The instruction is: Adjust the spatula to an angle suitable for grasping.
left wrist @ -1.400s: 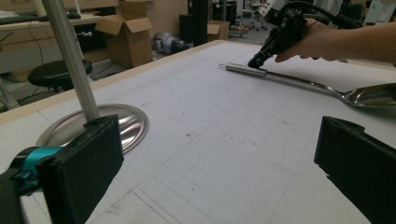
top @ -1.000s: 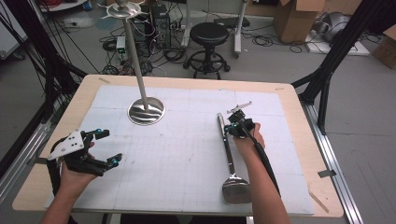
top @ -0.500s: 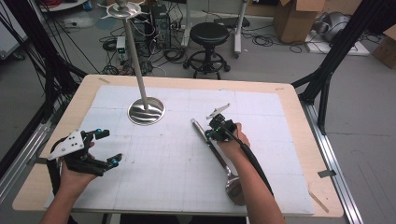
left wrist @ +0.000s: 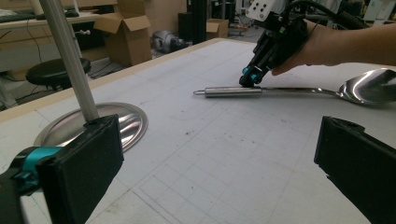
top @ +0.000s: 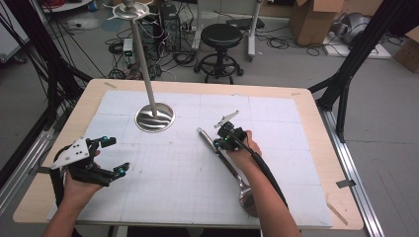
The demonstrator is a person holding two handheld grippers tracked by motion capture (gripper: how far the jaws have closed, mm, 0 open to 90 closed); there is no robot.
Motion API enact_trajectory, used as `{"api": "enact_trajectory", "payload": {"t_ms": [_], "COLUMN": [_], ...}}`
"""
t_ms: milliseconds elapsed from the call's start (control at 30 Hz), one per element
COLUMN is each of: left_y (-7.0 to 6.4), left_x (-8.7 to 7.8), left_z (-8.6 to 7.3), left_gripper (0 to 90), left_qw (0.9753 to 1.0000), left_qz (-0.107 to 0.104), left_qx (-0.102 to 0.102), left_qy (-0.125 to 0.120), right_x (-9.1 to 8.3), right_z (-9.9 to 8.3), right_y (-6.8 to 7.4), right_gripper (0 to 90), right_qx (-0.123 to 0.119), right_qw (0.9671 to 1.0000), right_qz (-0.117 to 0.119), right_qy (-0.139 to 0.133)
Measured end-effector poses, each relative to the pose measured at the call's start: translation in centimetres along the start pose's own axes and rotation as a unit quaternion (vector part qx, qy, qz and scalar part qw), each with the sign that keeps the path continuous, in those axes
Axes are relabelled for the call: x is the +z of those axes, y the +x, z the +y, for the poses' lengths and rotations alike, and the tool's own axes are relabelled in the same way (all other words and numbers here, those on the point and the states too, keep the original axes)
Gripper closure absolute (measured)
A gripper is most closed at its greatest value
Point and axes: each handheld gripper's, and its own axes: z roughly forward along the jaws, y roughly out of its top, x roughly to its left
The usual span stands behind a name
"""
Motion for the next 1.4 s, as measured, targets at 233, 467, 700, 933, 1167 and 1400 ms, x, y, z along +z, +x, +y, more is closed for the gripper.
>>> {"api": "enact_trajectory", "payload": {"t_ms": [233,467,700,933,1167,1400], "left_y": [0.0,0.0,0.1,0.1,0.1,0.1], "left_x": [0.0,-0.1,-0.3,-0.2,-0.3,-0.3], "left_z": [0.0,0.0,0.0,0.0,0.0,-0.3], "left_gripper": [1.7,1.7,1.7,1.7,1.7,1.7], "left_qw": [1.0000,1.0000,1.0000,1.0000,1.0000,1.0000], "left_qz": [0.001,0.001,0.002,0.002,-0.001,-0.005], "left_qx": [0.001,0.000,-0.002,-0.001,-0.003,-0.004], "left_qy": [0.002,0.002,-0.003,-0.002,-0.004,0.001], "right_x": [0.1,-1.5,-5.5,-8.6,-10.9,-12.6], "right_z": [0.7,0.6,0.0,-2.0,-5.0,-8.0], "right_y": [1.3,0.7,-0.1,-0.2,-0.3,0.2], "right_gripper": [90.0,89.7,80.7,67.0,47.8,33.3], "right_qx": [-0.030,-0.014,0.010,0.020,0.055,0.078], "right_qw": [0.9994,0.9994,0.9942,0.9862,0.9759,0.9637], "right_qz": [0.018,0.011,0.026,0.032,0.023,0.005], "right_qy": [0.000,-0.031,-0.104,-0.161,-0.210,-0.255]}}
